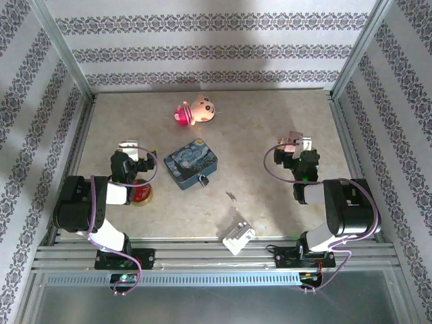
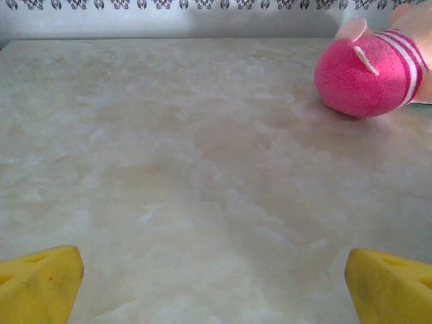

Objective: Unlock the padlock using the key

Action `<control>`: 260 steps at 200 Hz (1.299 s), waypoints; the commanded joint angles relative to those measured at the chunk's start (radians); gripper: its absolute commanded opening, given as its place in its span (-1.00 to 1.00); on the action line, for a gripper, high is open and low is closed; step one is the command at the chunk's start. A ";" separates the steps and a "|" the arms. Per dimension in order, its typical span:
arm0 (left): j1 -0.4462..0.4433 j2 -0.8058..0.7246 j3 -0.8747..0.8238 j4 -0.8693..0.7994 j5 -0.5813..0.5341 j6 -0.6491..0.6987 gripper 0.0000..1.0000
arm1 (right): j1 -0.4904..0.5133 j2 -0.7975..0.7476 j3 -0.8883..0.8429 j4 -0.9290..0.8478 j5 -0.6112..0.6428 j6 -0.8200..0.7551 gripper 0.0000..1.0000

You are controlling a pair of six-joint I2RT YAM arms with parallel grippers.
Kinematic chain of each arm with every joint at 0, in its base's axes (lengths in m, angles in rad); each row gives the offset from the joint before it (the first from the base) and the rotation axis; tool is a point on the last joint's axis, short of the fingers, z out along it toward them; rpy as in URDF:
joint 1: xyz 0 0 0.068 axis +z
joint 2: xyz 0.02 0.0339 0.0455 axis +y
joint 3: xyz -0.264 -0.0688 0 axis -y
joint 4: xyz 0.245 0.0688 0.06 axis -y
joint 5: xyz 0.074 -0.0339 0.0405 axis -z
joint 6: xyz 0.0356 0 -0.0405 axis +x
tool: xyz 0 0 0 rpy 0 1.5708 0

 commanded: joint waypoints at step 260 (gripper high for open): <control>-0.006 -0.145 0.019 -0.141 -0.034 -0.016 0.99 | 0.024 -0.090 0.020 -0.058 0.083 -0.007 0.97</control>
